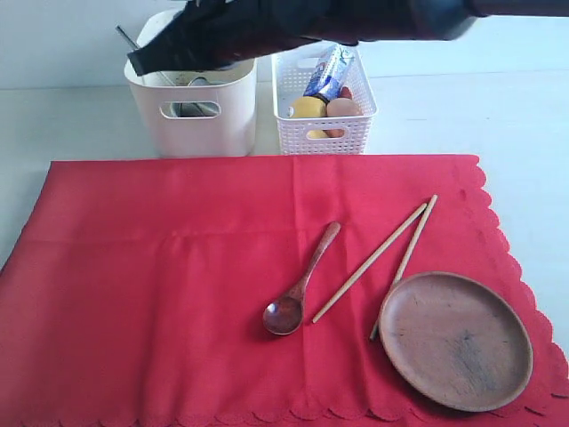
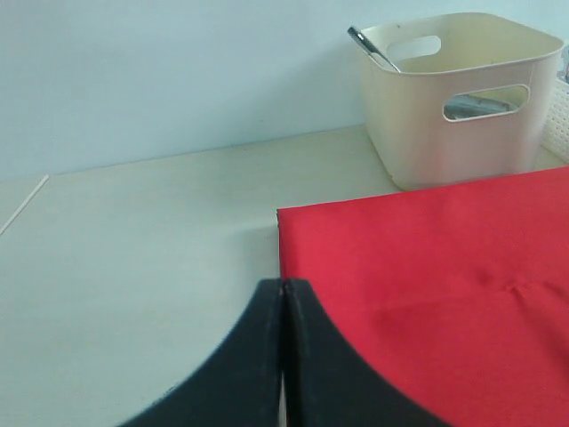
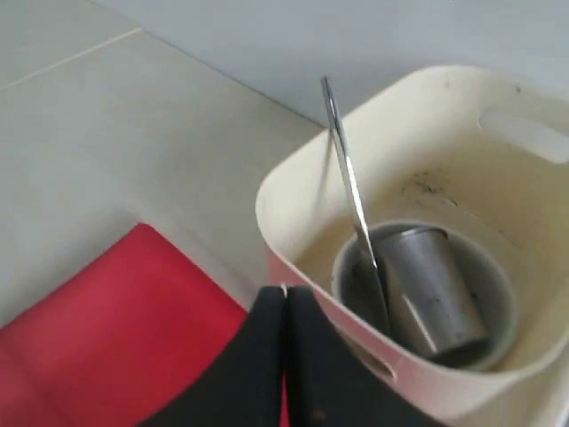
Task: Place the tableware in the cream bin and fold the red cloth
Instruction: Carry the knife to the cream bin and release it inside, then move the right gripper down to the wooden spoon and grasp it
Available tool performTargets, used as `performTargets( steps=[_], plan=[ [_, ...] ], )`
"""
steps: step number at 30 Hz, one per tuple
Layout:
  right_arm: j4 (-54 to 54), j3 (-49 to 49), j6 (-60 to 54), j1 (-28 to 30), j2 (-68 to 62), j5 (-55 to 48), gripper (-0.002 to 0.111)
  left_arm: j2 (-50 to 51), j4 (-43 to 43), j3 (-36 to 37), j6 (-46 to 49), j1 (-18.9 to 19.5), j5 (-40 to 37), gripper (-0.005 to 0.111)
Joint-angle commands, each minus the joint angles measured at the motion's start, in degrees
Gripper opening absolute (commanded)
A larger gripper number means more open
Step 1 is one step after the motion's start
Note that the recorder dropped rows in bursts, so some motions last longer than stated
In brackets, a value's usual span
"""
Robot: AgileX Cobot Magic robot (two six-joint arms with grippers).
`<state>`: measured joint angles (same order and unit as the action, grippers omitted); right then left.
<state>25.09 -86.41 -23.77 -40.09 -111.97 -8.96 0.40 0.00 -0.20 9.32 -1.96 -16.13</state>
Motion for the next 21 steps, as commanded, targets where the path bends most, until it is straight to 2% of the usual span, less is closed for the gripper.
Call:
performTargets(
  steps=[1, 6, 9, 16, 21],
  plan=[
    [-0.24, 11.62, -0.55, 0.26, 8.53, 5.29, 0.000, -0.40, 0.00, 0.20, -0.33, 0.10, 0.39, 0.000],
    [-0.24, 22.13, -0.15, 0.26, 18.51, 7.67, 0.000, -0.40, 0.00, 0.20, -0.33, 0.10, 0.39, 0.000],
    [-0.24, 26.62, -0.15, 0.26, 23.84, 5.26, 0.000, -0.40, 0.00, 0.20, -0.33, 0.10, 0.39, 0.000],
    [-0.24, 28.21, 0.24, 0.26, 29.94, -11.26, 0.000, -0.40, 0.00, 0.20, -0.33, 0.10, 0.39, 0.000],
    [-4.66, 28.21, 8.53, 0.26, 29.94, -21.48, 0.000, -0.40, 0.00, 0.20, -0.33, 0.10, 0.39, 0.000]
  ],
)
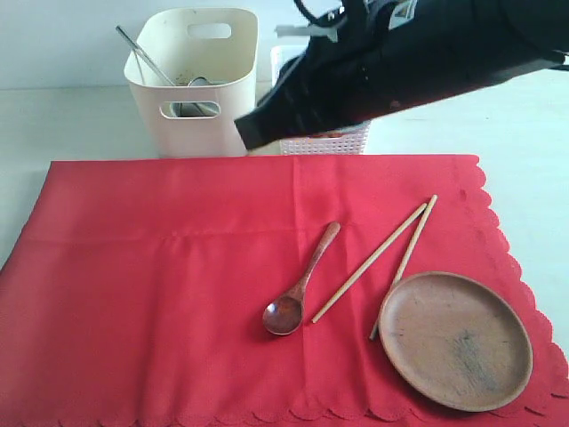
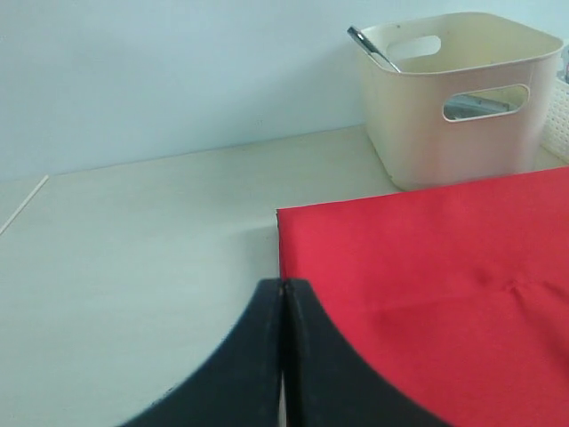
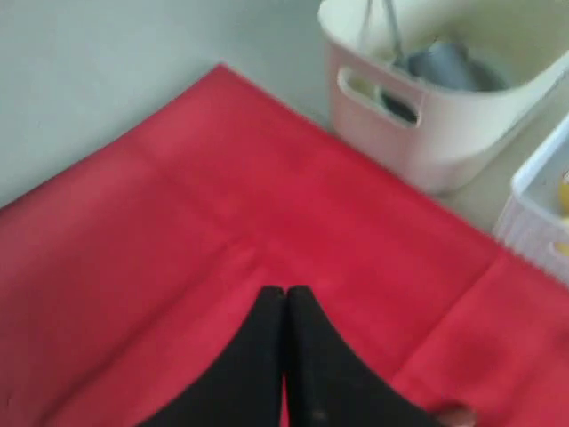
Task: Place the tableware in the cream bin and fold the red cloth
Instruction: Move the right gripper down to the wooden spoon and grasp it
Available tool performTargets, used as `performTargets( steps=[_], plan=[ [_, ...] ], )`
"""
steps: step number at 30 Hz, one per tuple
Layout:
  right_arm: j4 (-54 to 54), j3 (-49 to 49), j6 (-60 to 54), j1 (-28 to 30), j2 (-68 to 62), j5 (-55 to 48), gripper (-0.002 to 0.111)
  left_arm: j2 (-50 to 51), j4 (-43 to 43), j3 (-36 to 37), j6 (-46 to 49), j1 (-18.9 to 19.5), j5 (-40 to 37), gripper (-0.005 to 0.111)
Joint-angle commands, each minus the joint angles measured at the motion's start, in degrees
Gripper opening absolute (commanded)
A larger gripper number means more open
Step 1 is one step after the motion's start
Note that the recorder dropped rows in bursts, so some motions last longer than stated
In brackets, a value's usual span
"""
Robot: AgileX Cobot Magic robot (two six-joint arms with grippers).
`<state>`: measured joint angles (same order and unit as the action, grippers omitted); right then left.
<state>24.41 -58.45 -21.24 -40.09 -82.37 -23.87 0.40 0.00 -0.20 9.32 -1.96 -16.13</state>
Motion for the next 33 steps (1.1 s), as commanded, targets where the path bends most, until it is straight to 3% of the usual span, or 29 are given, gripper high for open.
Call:
performTargets(
  steps=[1, 4, 8, 17, 33],
  plan=[
    [-6.13, 0.25, 9.08, 0.26, 0.34, -7.83, 0.000, -0.40, 0.00, 0.20, -0.33, 0.10, 0.39, 0.000],
    [-14.97, 0.35, 19.44, 0.26, -0.01, -10.39, 0.003, -0.40, 0.00, 0.20, -0.33, 0.10, 0.39, 0.000],
    [-24.41, 0.35, 34.20, 0.26, -2.75, -12.47, 0.018, -0.40, 0.00, 0.20, -0.33, 0.10, 0.39, 0.000],
    [-22.66, 0.35, 36.03, 0.14, -14.66, -13.37, 0.053, -0.40, 0.00, 0.20, -0.33, 0.10, 0.39, 0.000],
    [-20.93, 0.35, 35.43, 0.14, -22.49, -3.55, 0.054, -0.40, 0.00, 0.20, -0.33, 0.10, 0.39, 0.000]
  ],
)
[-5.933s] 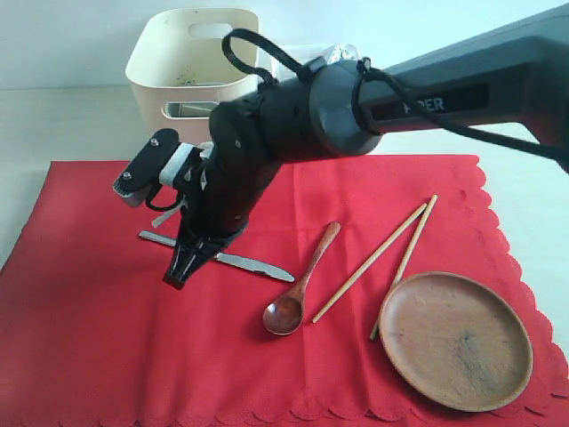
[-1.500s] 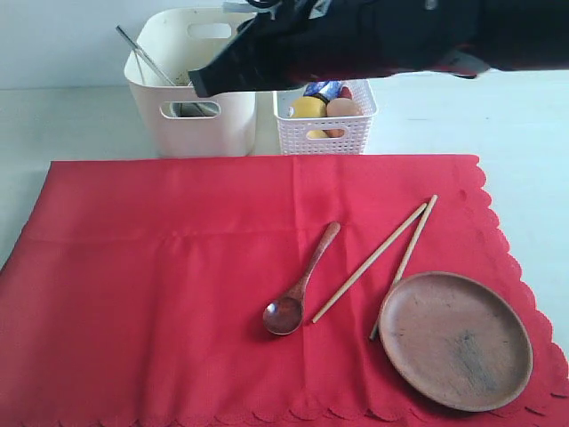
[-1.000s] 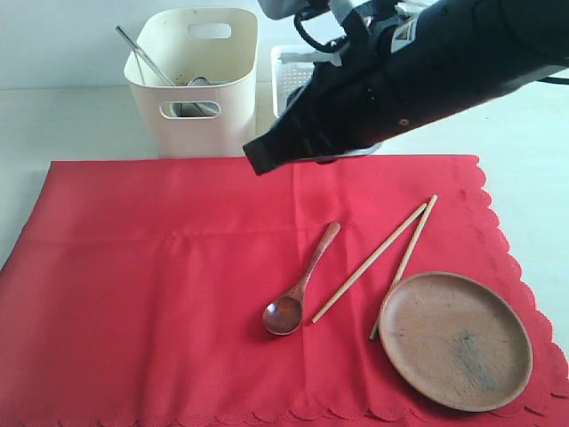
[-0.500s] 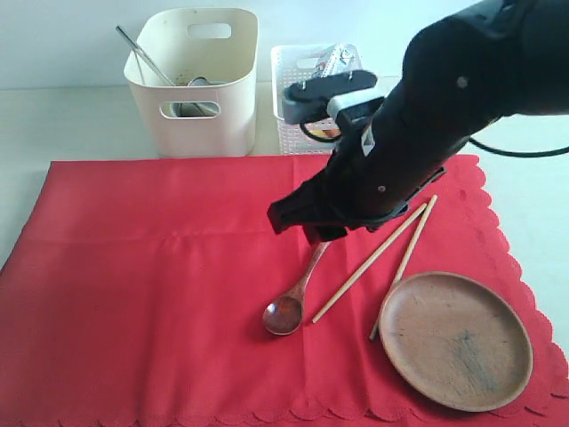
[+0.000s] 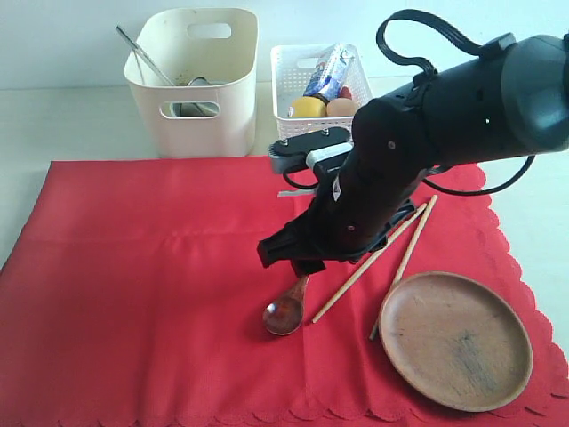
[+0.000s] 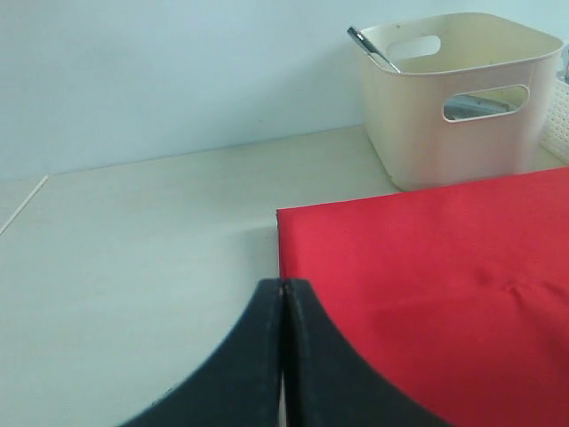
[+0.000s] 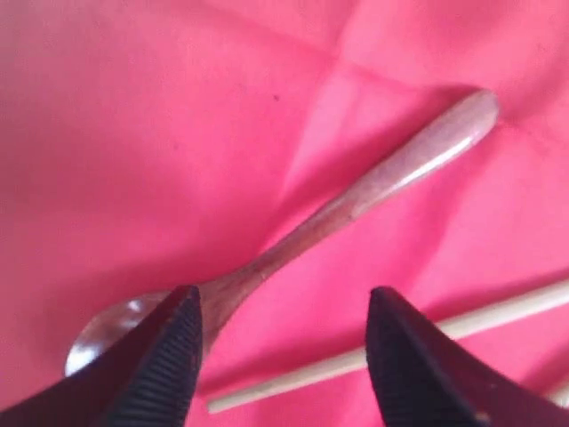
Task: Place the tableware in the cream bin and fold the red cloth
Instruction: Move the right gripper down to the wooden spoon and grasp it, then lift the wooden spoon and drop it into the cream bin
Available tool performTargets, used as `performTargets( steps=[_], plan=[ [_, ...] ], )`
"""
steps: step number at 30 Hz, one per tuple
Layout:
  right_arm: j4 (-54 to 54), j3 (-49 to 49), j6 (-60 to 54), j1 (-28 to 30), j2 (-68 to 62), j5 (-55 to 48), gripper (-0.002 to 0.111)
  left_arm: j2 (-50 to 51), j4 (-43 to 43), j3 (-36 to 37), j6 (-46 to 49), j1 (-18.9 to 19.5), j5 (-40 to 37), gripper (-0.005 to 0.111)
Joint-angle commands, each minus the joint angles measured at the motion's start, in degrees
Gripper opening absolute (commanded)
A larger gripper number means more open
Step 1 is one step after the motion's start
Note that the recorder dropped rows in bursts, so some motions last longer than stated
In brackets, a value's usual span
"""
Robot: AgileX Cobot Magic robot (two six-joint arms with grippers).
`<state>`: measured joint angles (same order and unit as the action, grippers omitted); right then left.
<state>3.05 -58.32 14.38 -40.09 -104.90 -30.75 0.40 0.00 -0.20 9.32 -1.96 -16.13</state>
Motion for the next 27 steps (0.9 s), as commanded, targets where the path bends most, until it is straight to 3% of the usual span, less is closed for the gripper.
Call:
performTargets(
  steps=[1, 20, 25, 27],
  plan=[
    [0.95, 0.23, -0.19, 0.14, 0.04, 3.75, 0.054, -0.40, 0.00, 0.20, -0.33, 0.10, 0.39, 0.000],
    [0.83, -1.58, -1.29, 0.14, -9.71, 3.97, 0.053, -0.40, 0.00, 0.20, -0.33, 0.10, 0.39, 0.000],
    [0.83, -1.58, -1.52, 0.14, -9.70, 3.97, 0.020, -0.40, 0.00, 0.20, -0.33, 0.10, 0.39, 0.000],
    [0.83, -1.58, -1.52, 0.14, -9.70, 4.35, 0.014, -0.40, 0.00, 0.20, -0.33, 0.10, 0.39, 0.000]
  ],
)
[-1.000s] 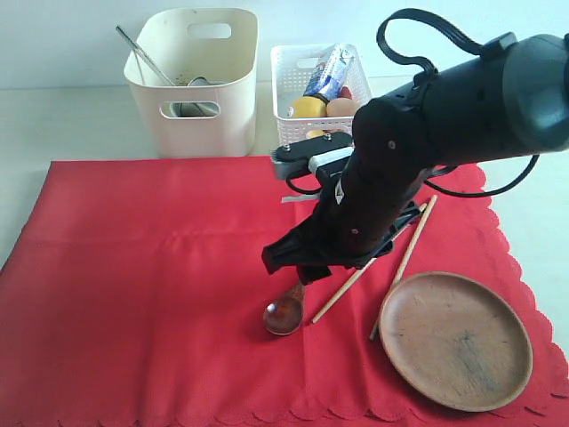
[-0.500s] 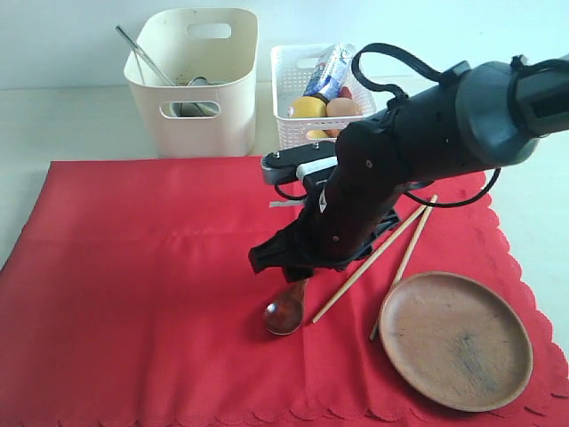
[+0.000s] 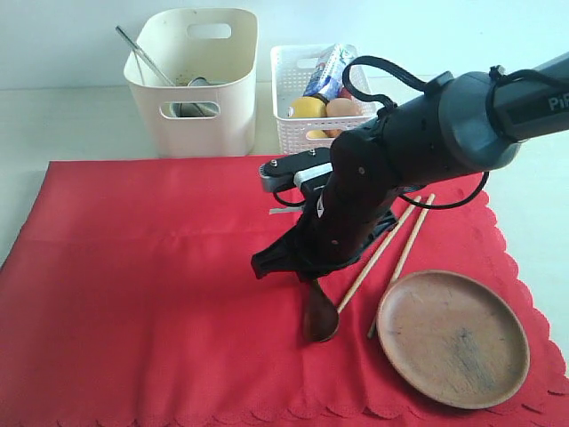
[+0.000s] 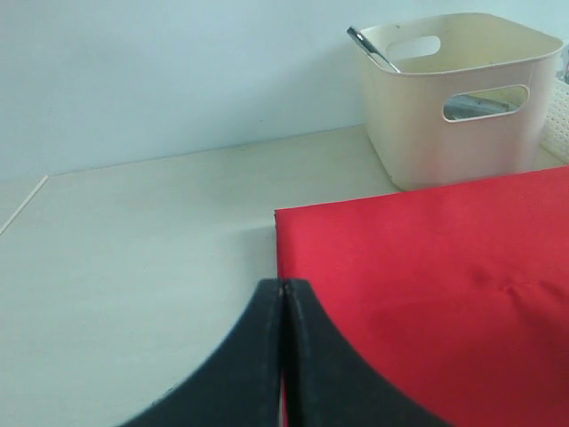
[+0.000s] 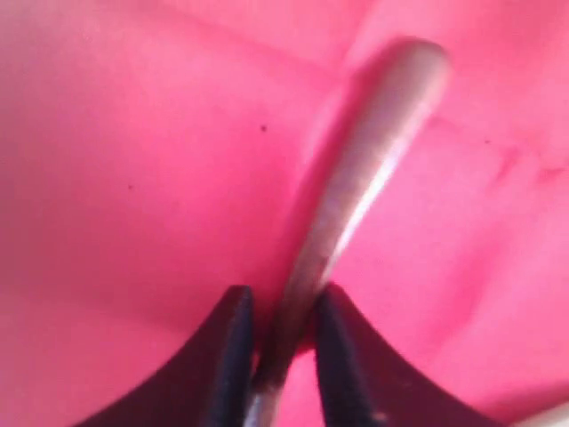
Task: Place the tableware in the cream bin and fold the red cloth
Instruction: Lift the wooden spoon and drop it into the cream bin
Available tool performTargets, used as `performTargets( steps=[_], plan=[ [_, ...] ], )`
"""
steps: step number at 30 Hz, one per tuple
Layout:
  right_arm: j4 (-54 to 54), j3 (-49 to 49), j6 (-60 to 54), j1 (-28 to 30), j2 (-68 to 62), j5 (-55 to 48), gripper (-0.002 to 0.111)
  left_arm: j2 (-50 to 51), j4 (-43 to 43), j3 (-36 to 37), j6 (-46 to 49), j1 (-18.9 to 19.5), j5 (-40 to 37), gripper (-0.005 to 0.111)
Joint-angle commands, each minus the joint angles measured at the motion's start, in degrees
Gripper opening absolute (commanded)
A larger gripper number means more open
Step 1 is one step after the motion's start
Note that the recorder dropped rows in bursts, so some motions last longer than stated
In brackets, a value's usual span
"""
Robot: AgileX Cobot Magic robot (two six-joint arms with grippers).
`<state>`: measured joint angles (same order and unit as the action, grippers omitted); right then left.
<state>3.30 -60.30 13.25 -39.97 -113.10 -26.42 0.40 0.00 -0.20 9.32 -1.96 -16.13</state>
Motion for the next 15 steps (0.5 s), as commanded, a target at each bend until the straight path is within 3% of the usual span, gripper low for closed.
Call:
performTargets(
  steps=[1, 7, 15],
  plan=[
    [0.57, 0.39, -0.39, 0.03, -1.49, 0.17, 0.012, -0.40, 0.00, 0.20, -0.33, 0.10, 0.39, 0.000],
    [1.20, 0.39, -0.25, 0.03, -1.19, 2.41, 0.000, -0.40, 0.00, 0.20, -0.33, 0.10, 0.39, 0.000],
    [7.69, 0.39, -2.36, 0.03, 1.92, 6.17, 0.000, -0.40, 0.00, 0.20, -0.33, 0.10, 0.39, 0.000]
  ],
)
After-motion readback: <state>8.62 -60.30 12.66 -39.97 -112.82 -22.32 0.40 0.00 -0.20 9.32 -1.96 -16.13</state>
